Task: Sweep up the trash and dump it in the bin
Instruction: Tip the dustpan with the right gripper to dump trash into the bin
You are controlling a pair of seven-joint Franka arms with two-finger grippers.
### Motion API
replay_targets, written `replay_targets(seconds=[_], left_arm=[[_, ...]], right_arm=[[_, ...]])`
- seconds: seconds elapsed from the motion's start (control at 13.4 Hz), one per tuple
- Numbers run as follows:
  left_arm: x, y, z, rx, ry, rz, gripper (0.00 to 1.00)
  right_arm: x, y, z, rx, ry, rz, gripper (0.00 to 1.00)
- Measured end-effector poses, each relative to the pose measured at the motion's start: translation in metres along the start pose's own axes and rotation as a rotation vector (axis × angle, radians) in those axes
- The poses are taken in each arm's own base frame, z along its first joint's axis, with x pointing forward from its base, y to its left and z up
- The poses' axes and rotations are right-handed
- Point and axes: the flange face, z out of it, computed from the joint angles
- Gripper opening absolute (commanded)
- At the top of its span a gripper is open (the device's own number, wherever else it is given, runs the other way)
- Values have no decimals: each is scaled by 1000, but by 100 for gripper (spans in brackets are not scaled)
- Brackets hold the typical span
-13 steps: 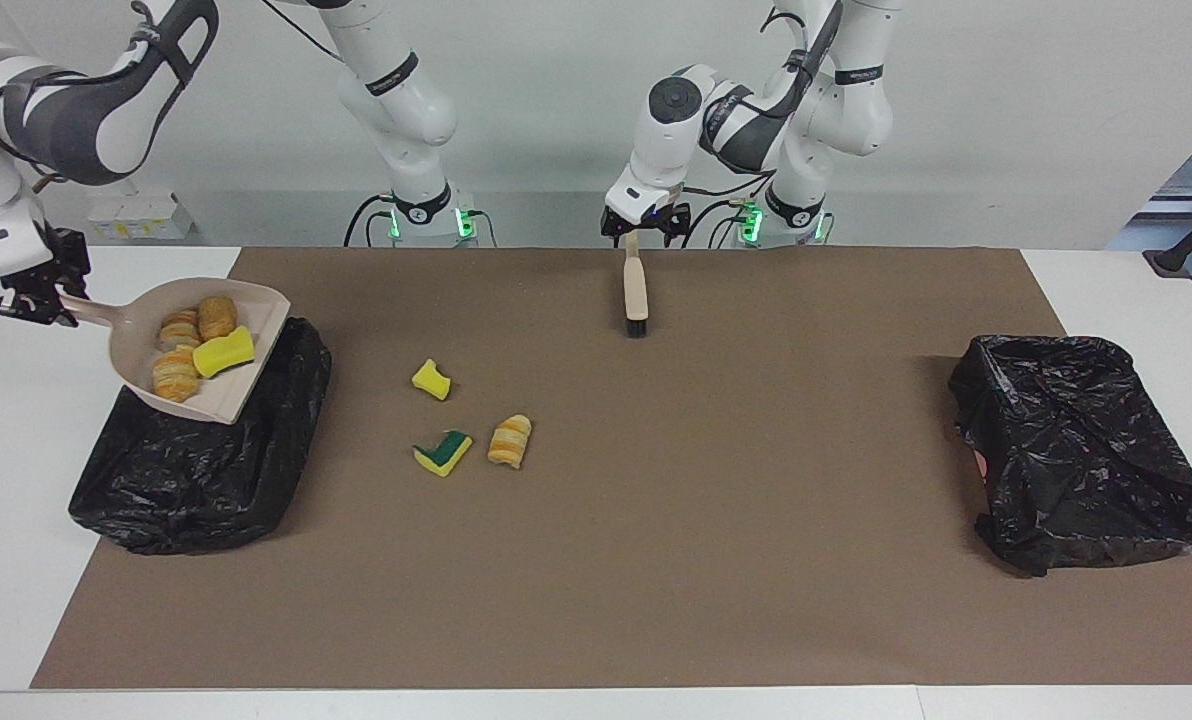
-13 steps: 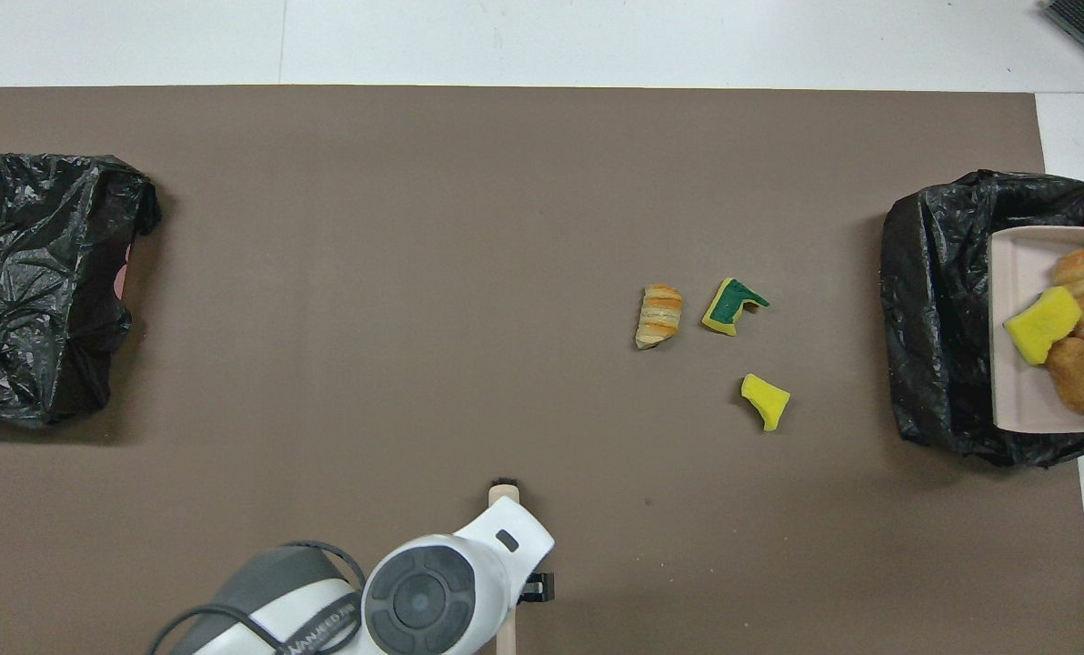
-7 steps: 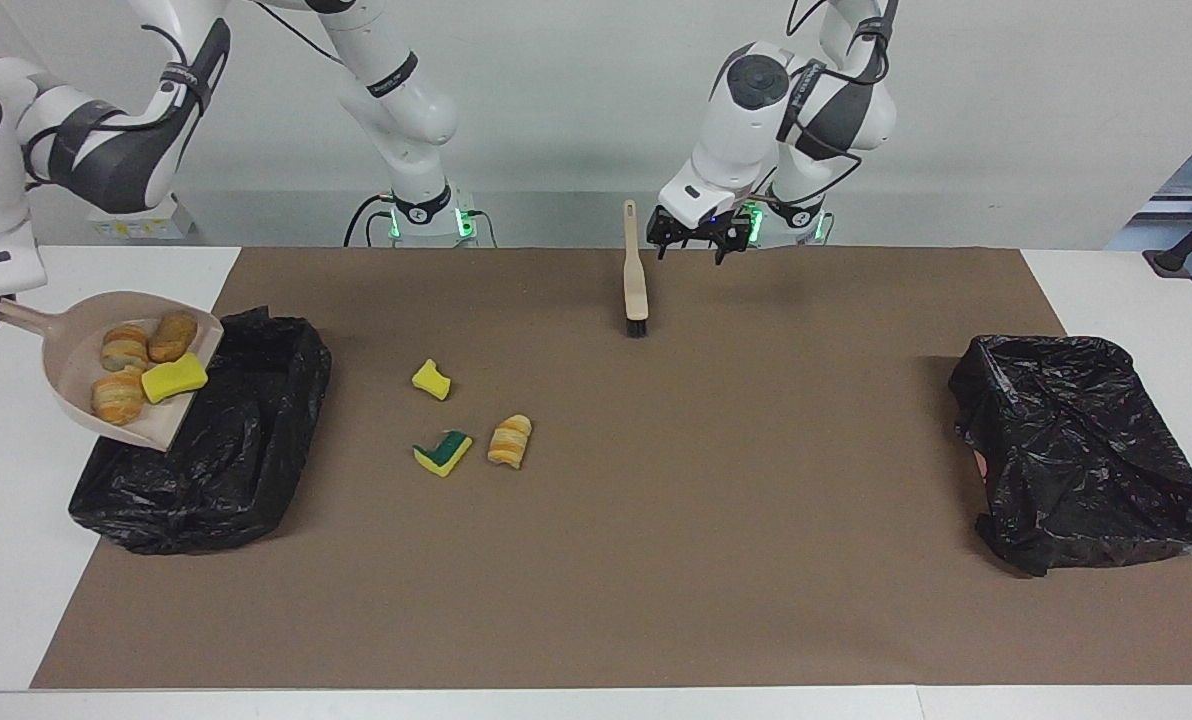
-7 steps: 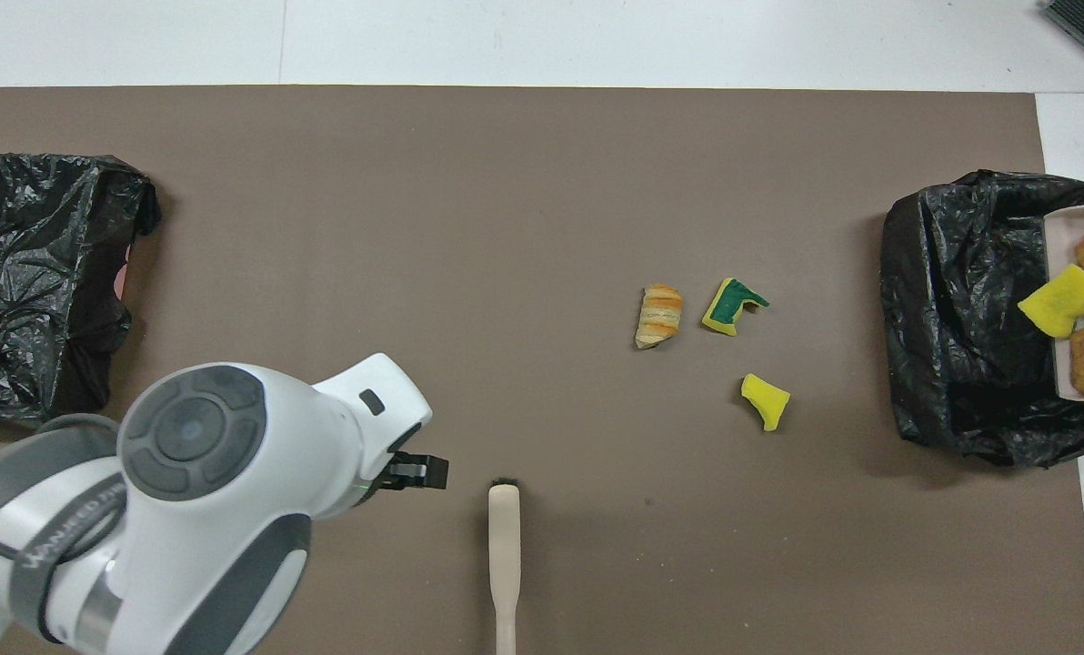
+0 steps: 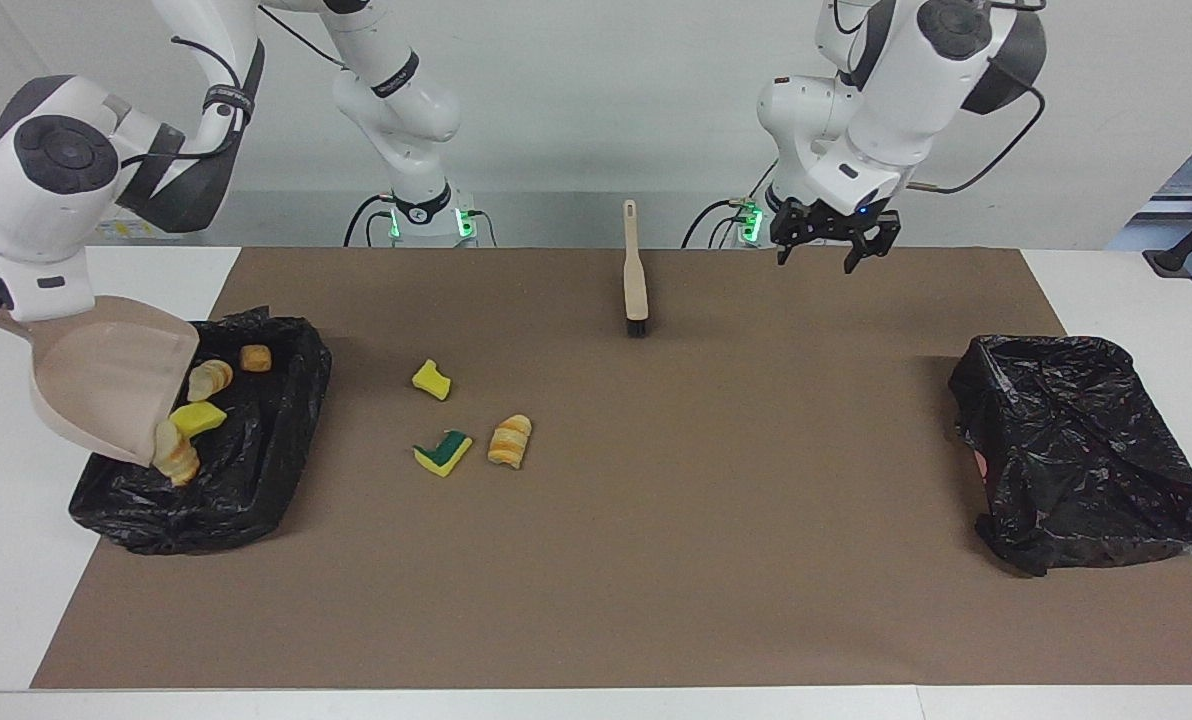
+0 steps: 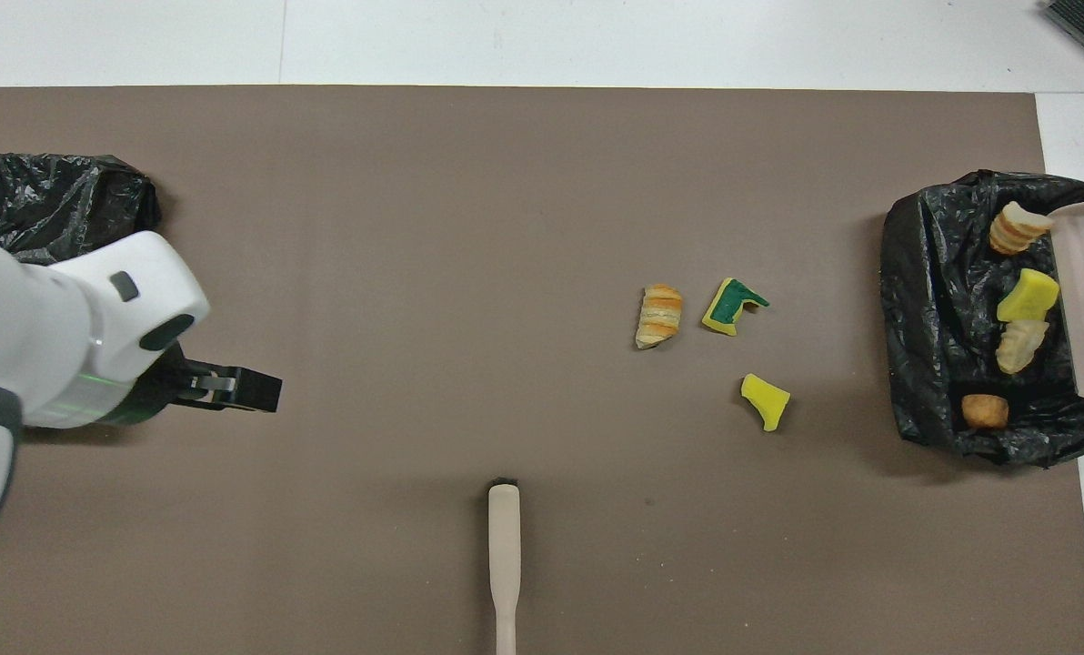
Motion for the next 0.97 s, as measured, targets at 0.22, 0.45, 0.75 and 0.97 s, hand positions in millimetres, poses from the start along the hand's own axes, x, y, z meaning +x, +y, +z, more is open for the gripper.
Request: replay_targets(seconds=[0.22, 0.45, 0.75, 0.97], left_arm=[[6, -22, -42, -7, 9, -6, 100], [15, -35, -58, -13, 7, -23, 100], [23, -48, -62, 20, 12, -12, 100], [22, -65, -65, 40, 16, -1, 100]], right_arm=[[-18, -6, -17, -24, -35, 12, 0], [-37, -23, -47, -43, 14, 70, 0], [-12, -28, -59, -24, 333, 151, 0], [17, -35, -65, 90, 465, 313, 0]])
